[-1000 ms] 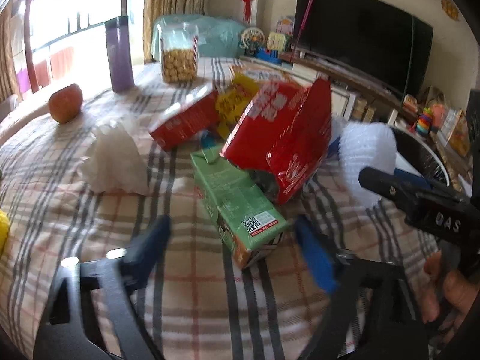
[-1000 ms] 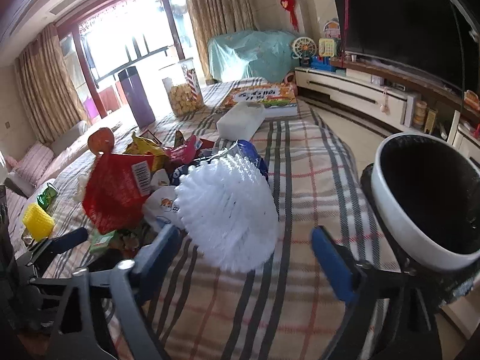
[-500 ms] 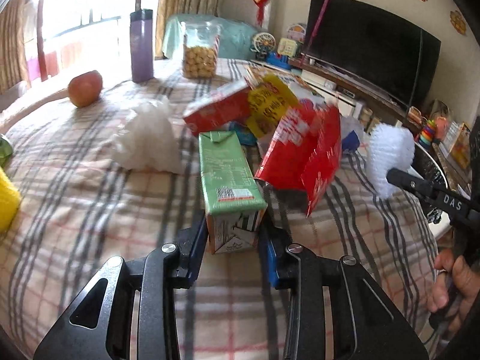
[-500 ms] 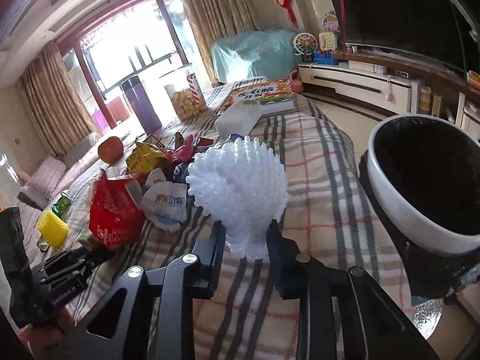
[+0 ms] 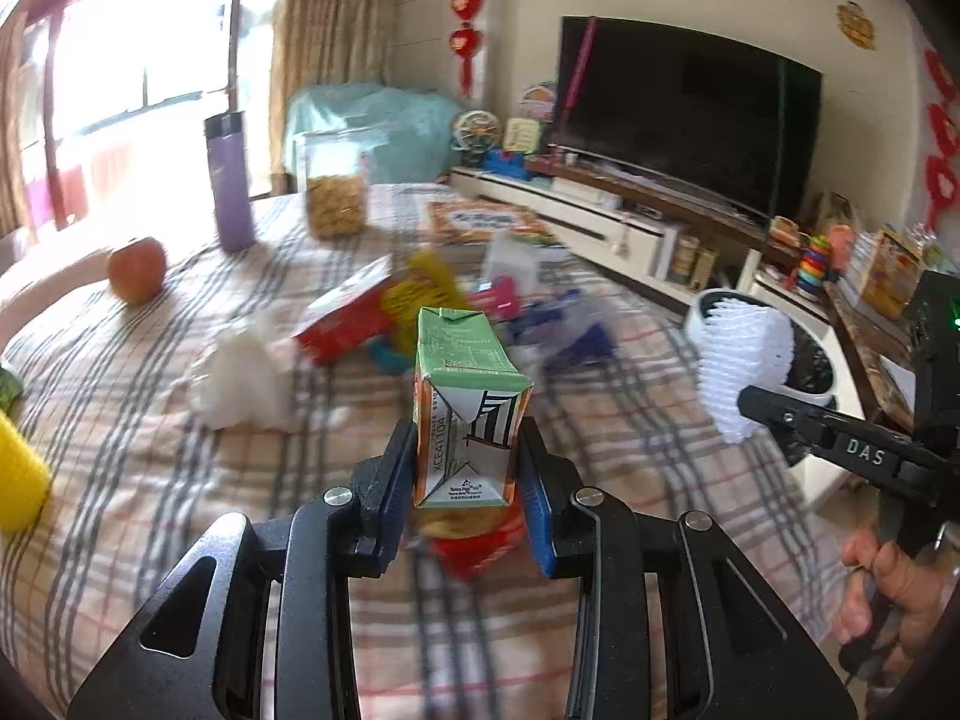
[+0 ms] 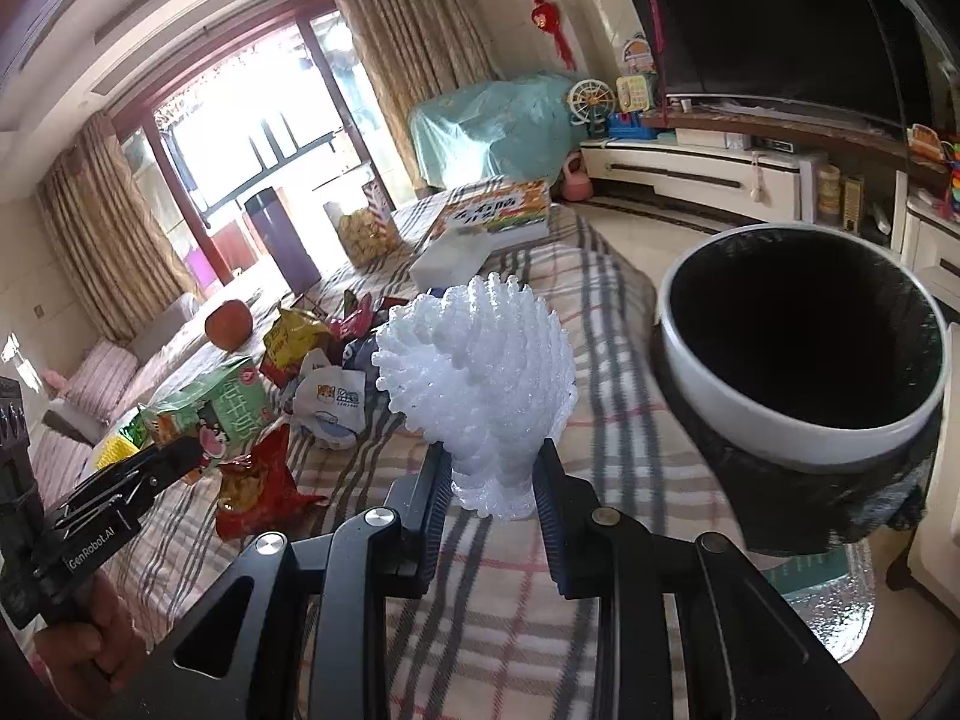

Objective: Collect trash
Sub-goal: 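Carry both items over the black bin and open both grippers to drop them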

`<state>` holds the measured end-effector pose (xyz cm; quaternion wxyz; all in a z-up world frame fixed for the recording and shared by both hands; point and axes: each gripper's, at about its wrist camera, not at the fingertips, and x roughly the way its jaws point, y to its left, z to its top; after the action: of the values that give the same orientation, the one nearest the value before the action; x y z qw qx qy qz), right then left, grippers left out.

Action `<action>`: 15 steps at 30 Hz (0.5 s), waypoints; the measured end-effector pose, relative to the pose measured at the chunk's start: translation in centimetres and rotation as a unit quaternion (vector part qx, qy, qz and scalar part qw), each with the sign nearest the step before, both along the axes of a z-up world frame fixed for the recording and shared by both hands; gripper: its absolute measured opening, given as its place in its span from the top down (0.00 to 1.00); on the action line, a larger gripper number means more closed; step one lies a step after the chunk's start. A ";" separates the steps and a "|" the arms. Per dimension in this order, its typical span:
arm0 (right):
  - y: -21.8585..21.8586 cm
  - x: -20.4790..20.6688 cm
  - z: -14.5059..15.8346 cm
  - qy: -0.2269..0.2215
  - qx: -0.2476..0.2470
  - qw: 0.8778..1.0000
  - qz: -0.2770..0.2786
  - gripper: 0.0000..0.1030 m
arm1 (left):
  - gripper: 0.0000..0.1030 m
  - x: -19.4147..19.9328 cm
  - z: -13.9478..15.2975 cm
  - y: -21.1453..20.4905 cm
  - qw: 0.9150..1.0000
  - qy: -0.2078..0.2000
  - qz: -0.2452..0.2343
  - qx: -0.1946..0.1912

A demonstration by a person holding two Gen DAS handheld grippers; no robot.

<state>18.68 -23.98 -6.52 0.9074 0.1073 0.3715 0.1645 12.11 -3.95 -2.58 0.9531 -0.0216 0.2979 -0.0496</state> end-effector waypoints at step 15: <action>-5.8 -0.7 1.7 -0.009 0.002 0.998 -0.057 0.73 | 0.70 2.0 1.2 -9.2 0.994 -0.014 -0.110 -0.003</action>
<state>17.97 -29.83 -4.83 0.9184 0.1286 0.3562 0.1146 14.08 -13.16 -1.34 0.9458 0.0088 0.2851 -0.1550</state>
